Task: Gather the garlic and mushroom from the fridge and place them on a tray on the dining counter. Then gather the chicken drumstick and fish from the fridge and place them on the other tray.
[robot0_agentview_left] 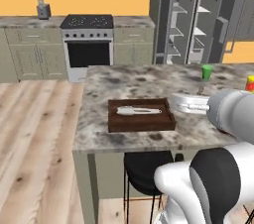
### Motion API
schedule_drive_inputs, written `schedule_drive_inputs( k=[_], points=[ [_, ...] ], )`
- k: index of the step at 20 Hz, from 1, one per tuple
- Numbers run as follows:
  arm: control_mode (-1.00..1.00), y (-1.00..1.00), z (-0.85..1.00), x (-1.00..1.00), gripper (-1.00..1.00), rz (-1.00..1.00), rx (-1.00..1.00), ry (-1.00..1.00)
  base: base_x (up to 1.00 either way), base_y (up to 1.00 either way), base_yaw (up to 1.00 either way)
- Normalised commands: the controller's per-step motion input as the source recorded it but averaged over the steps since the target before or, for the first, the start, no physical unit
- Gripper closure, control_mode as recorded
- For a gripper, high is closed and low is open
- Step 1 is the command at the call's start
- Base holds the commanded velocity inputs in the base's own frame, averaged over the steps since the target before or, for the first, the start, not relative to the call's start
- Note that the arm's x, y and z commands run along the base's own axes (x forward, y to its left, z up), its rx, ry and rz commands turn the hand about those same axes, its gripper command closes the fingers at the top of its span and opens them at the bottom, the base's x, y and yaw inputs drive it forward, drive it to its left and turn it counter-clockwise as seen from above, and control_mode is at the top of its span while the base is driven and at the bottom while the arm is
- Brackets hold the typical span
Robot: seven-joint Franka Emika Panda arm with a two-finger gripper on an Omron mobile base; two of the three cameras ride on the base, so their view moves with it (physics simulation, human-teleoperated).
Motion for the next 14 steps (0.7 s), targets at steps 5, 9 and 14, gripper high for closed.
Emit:
schedule_drive_inputs(
  k=[5, 9, 14],
  points=[
    [1.0, 0.0, 0.0, 0.0, 1.0, 0.0, 0.0, 0.0, 0.64, 0.22, -0.33],
    [1.0, 0.0, 0.0, 0.0, 1.0, 0.0, 0.0, 0.0, 0.09, 0.01, -0.09],
    [-1.0, -0.05, -0.06, 0.59, 1.0, 0.0, 0.04, 0.09, 0.13, 0.0, 0.0]
  ],
)
